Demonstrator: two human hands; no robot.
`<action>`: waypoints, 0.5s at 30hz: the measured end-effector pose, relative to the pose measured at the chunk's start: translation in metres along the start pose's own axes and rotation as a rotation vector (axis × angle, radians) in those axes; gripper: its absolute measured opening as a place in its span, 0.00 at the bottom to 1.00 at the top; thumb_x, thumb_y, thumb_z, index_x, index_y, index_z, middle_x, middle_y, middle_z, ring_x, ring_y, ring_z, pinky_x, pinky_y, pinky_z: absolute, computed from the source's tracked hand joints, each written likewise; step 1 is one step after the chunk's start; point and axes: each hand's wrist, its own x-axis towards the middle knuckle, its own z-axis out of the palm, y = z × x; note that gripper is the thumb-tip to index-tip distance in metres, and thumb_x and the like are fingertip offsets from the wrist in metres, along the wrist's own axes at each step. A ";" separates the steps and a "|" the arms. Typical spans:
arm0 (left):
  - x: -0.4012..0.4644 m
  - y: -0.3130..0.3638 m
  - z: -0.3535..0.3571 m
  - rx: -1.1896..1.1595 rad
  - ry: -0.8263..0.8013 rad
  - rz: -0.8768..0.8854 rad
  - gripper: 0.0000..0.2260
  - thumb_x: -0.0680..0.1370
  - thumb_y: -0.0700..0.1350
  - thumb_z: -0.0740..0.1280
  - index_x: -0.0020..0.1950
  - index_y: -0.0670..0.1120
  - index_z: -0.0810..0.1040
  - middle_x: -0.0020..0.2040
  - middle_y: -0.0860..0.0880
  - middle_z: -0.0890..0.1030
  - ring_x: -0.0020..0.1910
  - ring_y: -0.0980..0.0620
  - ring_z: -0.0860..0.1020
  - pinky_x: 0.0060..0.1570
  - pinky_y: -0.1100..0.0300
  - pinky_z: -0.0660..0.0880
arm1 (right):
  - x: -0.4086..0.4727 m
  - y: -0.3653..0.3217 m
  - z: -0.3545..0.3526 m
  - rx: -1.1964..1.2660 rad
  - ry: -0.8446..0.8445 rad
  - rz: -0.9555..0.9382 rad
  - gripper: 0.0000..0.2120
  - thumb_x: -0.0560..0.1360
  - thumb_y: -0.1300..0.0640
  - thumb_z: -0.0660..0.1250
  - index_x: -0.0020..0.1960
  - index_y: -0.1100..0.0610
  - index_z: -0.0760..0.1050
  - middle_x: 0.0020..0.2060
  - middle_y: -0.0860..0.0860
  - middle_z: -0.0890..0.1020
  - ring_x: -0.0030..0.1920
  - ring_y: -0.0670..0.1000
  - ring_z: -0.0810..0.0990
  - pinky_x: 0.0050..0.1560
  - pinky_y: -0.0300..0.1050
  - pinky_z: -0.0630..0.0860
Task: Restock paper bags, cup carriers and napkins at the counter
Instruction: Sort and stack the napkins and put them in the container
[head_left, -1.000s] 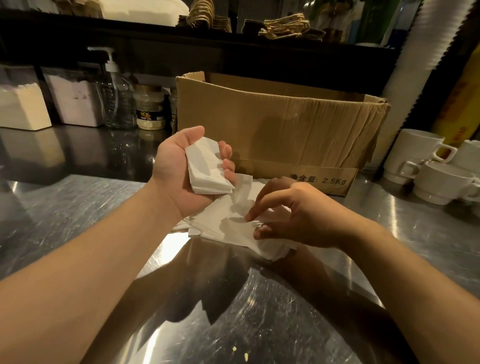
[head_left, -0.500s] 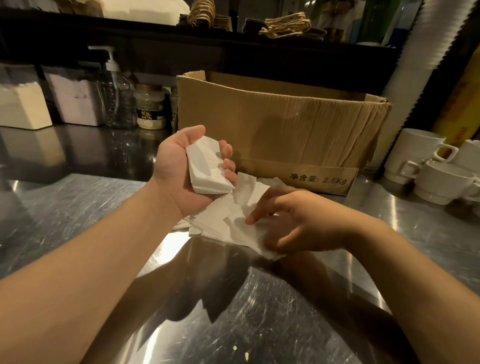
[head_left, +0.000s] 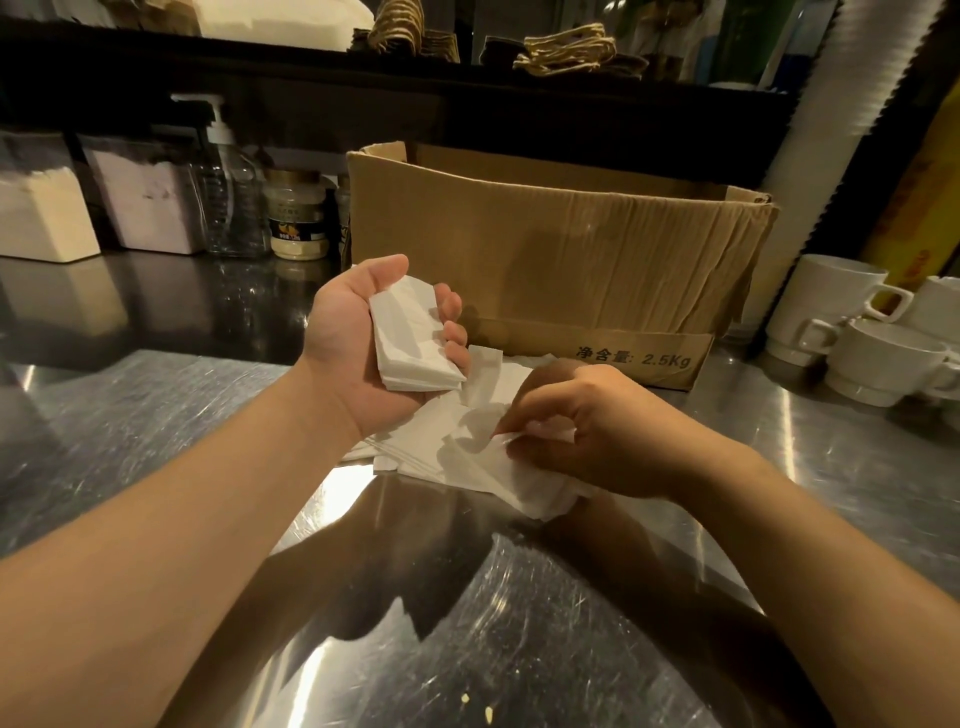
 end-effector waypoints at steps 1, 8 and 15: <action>0.000 0.000 0.000 0.000 -0.007 -0.004 0.19 0.75 0.55 0.64 0.60 0.45 0.74 0.45 0.47 0.79 0.36 0.51 0.75 0.37 0.59 0.76 | 0.000 -0.001 0.000 -0.012 0.038 -0.007 0.09 0.76 0.45 0.70 0.56 0.42 0.84 0.53 0.41 0.79 0.55 0.43 0.75 0.55 0.45 0.78; -0.002 0.000 0.000 0.084 -0.076 -0.043 0.22 0.71 0.53 0.69 0.63 0.45 0.74 0.48 0.44 0.79 0.40 0.50 0.76 0.46 0.57 0.74 | -0.008 -0.005 -0.013 0.353 0.287 -0.022 0.07 0.74 0.53 0.71 0.52 0.49 0.81 0.45 0.45 0.84 0.47 0.48 0.82 0.49 0.46 0.82; -0.002 -0.001 0.000 0.243 -0.091 -0.027 0.23 0.72 0.48 0.69 0.67 0.47 0.75 0.52 0.45 0.80 0.50 0.47 0.79 0.62 0.50 0.75 | -0.009 -0.012 -0.023 1.102 0.140 0.077 0.06 0.74 0.58 0.68 0.41 0.53 0.82 0.42 0.52 0.82 0.46 0.49 0.81 0.47 0.43 0.80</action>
